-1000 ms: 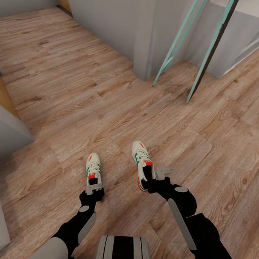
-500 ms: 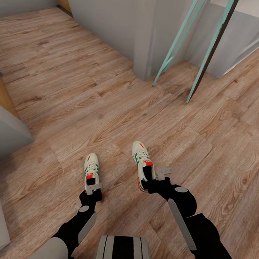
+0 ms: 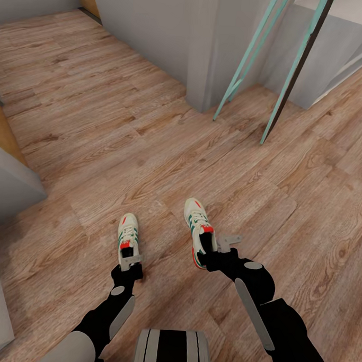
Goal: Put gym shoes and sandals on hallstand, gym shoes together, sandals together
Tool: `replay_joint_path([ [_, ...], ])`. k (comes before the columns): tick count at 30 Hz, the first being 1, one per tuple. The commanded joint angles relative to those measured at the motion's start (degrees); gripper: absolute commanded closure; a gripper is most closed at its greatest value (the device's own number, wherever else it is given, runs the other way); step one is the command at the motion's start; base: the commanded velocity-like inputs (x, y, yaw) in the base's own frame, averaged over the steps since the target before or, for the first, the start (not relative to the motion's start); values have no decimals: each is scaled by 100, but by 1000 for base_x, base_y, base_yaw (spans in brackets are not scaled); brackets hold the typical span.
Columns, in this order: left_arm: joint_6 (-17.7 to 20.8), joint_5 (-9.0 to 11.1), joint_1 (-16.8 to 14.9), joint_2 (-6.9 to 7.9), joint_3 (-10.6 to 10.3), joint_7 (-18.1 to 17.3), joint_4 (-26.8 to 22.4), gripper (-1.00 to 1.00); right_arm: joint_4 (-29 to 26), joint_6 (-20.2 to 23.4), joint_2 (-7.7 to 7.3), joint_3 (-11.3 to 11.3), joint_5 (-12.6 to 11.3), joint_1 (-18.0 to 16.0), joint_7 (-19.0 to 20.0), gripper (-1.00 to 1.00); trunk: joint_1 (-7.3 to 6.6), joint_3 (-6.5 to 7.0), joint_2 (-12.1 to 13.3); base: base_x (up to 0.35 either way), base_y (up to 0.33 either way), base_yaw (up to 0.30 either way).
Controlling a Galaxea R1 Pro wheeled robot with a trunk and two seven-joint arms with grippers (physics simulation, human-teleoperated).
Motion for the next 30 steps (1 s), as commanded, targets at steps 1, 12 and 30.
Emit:
replay_joint_path([
  [1,-2,5,0,2,3,-6,-1,100,0,0,0,0,0,2,-2,100,0,0,0,0,0,0],
  [12,162,51,31,-3,25,55,-389,100,0,24,11,-25,0,-1,2,100,-23,199,12,0,0,0],
  [30,2295,287,1598,42,16,766,-4158,100,0,-1383,-143,-406,-12,418,66,100,-70,598,36,0,0,0],
])
